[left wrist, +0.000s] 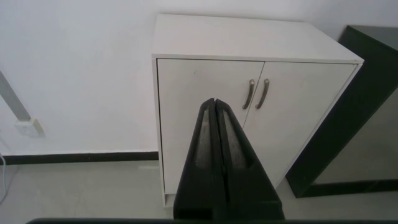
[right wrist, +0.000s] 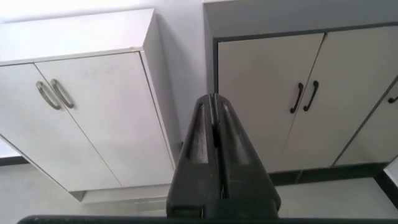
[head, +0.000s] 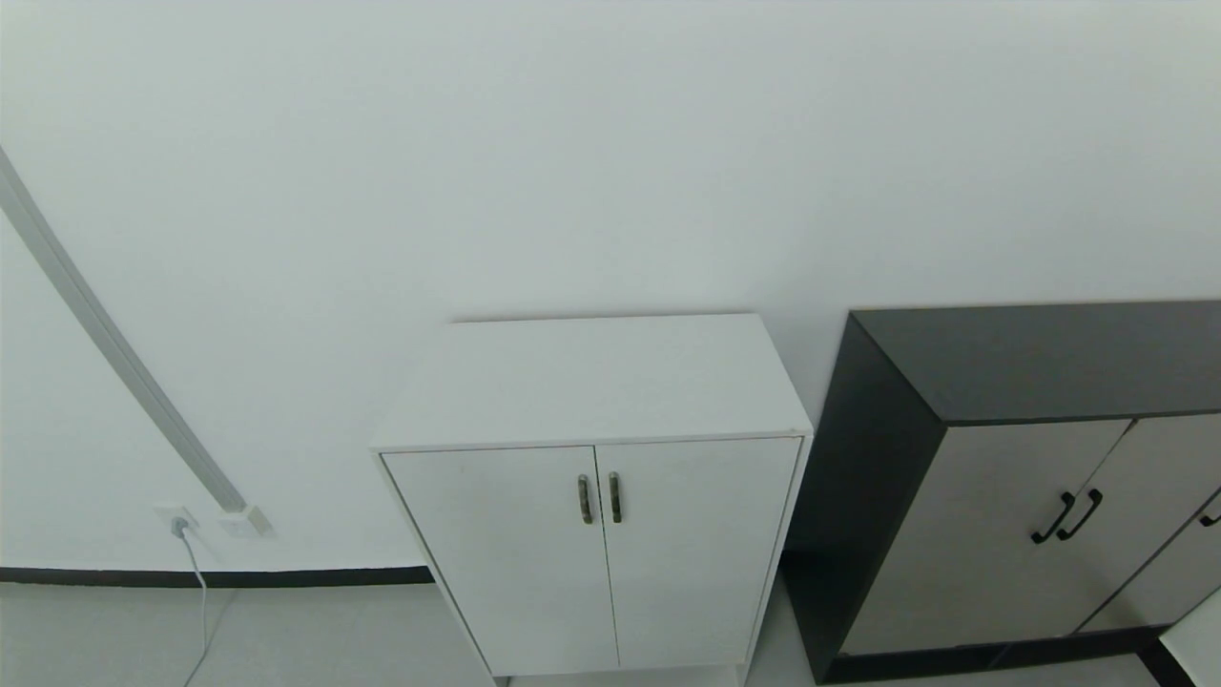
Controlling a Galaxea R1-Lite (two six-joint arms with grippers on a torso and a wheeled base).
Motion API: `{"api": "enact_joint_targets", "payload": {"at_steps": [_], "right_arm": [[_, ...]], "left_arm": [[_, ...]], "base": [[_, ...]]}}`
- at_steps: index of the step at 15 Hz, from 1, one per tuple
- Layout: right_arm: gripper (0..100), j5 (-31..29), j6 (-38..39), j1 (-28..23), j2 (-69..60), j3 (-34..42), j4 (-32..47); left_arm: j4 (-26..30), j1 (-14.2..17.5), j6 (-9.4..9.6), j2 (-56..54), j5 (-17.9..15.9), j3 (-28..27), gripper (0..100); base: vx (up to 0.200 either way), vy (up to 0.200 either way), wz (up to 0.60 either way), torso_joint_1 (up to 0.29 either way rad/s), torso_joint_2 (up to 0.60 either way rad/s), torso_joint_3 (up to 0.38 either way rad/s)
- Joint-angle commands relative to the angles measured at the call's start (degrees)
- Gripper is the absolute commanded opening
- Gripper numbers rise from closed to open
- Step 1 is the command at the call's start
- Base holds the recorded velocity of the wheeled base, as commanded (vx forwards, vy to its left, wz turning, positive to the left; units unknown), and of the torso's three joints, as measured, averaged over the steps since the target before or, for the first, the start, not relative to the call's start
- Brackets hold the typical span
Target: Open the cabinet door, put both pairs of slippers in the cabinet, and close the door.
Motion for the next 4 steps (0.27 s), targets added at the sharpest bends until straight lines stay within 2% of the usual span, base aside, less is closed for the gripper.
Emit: {"api": "enact_joint_targets", "payload": {"at_steps": [1, 4], "right_arm": [[0, 0.1, -0.1, 0.0, 0.0, 0.0, 0.0], [0, 0.2, -0.6, 0.0, 0.0, 0.0, 0.0]], "left_arm": [[0.0, 0.0, -0.02, 0.0, 0.0, 0.0, 0], [-0.1, 0.0, -0.02, 0.0, 0.0, 0.0, 0]], "base": [[0.000, 0.000, 0.00, 0.000, 0.00, 0.000], [0.000, 0.000, 0.00, 0.000, 0.00, 0.000]]}}
